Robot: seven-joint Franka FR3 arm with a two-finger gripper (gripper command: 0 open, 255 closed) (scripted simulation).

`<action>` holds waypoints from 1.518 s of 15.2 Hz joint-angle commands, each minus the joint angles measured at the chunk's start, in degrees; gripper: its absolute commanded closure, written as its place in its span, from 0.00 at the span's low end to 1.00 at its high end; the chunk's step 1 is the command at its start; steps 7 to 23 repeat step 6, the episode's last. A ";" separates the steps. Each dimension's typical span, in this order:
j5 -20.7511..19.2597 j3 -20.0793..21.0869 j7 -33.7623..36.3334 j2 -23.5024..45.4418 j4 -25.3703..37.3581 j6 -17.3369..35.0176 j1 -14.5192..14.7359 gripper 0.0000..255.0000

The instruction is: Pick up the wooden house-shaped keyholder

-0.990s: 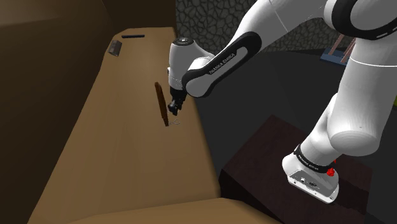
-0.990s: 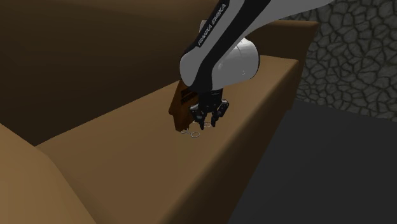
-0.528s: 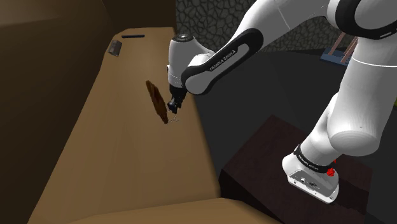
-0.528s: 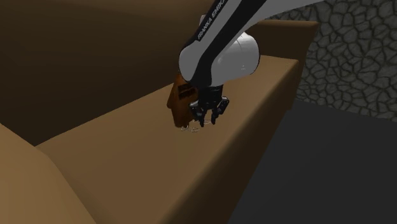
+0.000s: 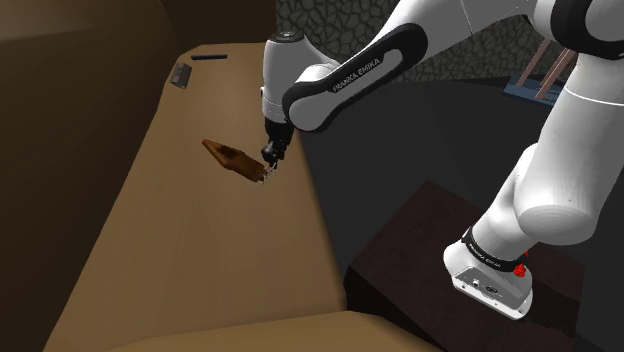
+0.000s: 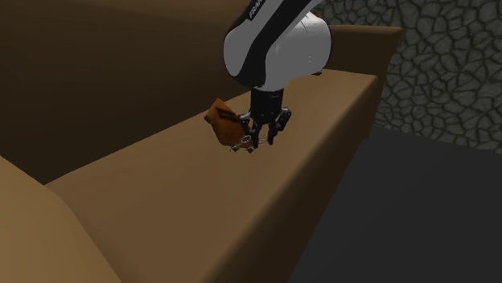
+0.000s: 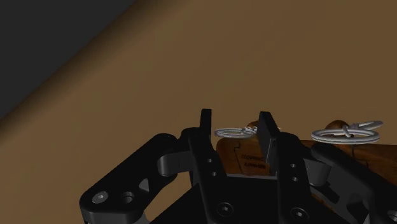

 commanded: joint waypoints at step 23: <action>0.95 0.22 -0.71 -2.26 1.38 -3.57 -0.15 1.00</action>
